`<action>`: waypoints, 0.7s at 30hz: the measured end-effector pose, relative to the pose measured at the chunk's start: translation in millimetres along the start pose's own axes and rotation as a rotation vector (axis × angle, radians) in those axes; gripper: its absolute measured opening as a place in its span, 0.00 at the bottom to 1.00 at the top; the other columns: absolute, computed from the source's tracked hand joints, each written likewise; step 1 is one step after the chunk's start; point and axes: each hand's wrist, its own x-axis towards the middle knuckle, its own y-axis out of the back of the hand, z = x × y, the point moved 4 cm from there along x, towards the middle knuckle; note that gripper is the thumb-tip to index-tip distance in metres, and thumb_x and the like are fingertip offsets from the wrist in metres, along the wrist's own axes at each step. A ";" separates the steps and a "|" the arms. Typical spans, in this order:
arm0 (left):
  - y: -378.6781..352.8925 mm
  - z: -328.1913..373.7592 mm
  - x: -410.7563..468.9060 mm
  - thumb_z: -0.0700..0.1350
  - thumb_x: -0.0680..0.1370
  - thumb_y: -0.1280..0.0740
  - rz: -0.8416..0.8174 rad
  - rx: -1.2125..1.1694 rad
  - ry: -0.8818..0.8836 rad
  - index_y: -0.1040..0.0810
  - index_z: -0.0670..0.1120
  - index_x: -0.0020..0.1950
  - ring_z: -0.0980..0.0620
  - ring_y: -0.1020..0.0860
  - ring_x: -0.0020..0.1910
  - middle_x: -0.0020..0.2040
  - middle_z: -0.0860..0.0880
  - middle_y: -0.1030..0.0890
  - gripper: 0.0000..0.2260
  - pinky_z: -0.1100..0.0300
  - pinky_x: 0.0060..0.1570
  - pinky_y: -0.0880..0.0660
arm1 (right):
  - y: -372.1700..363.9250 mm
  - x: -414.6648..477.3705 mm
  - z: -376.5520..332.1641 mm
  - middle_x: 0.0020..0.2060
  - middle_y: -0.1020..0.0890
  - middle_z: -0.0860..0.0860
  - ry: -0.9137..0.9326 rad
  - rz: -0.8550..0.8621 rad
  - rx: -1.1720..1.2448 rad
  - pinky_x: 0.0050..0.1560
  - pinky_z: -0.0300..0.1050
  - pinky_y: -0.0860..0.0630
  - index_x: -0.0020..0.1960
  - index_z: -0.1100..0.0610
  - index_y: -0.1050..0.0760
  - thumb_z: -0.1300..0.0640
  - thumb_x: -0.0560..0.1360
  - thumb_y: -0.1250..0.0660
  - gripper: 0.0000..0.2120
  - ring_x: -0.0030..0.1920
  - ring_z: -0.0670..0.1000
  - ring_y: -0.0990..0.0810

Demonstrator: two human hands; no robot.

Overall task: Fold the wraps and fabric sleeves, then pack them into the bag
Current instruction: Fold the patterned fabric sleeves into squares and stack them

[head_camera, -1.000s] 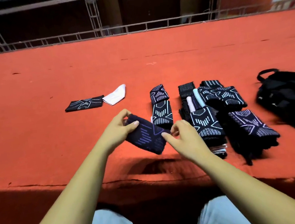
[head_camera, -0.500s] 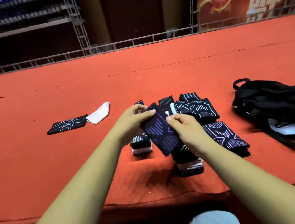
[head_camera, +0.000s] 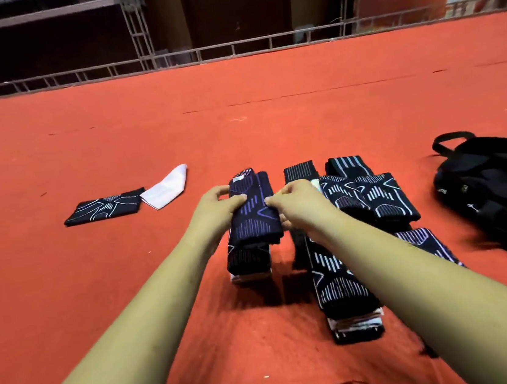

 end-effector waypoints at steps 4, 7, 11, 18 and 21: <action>14.5 -25.3 13.2 0.42 0.77 0.32 0.053 0.325 -0.040 0.19 0.44 0.59 0.47 0.17 0.49 0.51 0.45 0.15 0.12 0.49 0.54 0.21 | -27.2 23.9 9.8 0.29 0.23 0.58 0.007 0.007 -0.286 0.43 0.56 0.18 0.31 0.59 0.28 0.61 0.71 0.31 0.12 0.34 0.61 0.19; 7.2 -44.3 13.8 0.42 0.77 0.34 0.018 0.465 -0.056 0.19 0.44 0.59 0.47 0.18 0.51 0.52 0.45 0.15 0.11 0.51 0.54 0.23 | -36.5 25.2 20.7 0.32 0.24 0.58 0.034 0.014 -0.491 0.37 0.46 0.24 0.30 0.56 0.33 0.60 0.72 0.34 0.14 0.40 0.61 0.20; 2.1 -53.0 15.2 0.43 0.79 0.34 0.072 0.439 -0.023 0.26 0.42 0.68 0.47 0.21 0.50 0.56 0.42 0.18 0.17 0.61 0.45 0.30 | -34.5 22.8 26.1 0.27 0.29 0.54 0.058 0.043 -0.564 0.30 0.43 0.30 0.32 0.58 0.34 0.59 0.74 0.36 0.14 0.36 0.59 0.25; 12.3 -40.1 17.5 0.49 0.77 0.34 0.118 0.525 -0.008 0.35 0.42 0.74 0.42 0.25 0.62 0.62 0.41 0.25 0.27 0.53 0.62 0.29 | -12.2 7.9 -1.5 0.32 0.21 0.56 0.146 0.067 -0.506 0.42 0.51 0.22 0.42 0.65 0.25 0.59 0.74 0.37 0.08 0.42 0.64 0.19; 6.3 -19.5 3.0 0.50 0.78 0.35 0.235 0.656 -0.131 0.33 0.42 0.72 0.39 0.34 0.68 0.67 0.39 0.32 0.24 0.48 0.70 0.37 | 16.8 0.4 -9.5 0.41 0.17 0.55 0.183 0.093 -0.401 0.50 0.58 0.20 0.47 0.60 0.23 0.58 0.74 0.35 0.06 0.45 0.60 0.17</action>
